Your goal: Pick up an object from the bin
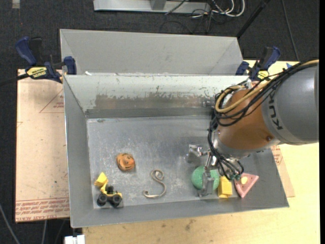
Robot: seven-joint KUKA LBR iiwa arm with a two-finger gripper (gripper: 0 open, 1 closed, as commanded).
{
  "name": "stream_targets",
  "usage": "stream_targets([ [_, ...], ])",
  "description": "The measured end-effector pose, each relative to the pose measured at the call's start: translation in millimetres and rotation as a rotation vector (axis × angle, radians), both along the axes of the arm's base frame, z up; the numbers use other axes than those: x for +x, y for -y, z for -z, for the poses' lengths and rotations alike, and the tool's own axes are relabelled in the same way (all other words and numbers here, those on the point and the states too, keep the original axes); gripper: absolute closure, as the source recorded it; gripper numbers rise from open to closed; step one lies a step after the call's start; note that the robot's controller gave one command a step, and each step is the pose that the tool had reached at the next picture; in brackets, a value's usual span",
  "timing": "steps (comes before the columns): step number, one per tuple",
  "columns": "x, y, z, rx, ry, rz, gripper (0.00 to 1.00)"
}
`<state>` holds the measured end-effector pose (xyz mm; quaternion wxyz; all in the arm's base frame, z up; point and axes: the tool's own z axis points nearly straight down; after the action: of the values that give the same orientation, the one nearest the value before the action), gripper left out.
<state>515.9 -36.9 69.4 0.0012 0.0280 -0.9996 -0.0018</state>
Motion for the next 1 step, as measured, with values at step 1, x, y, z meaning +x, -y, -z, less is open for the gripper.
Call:
stream_targets([
  [1,-31.1,43.0,0.1,-0.002,0.002,0.097,1.00],
])
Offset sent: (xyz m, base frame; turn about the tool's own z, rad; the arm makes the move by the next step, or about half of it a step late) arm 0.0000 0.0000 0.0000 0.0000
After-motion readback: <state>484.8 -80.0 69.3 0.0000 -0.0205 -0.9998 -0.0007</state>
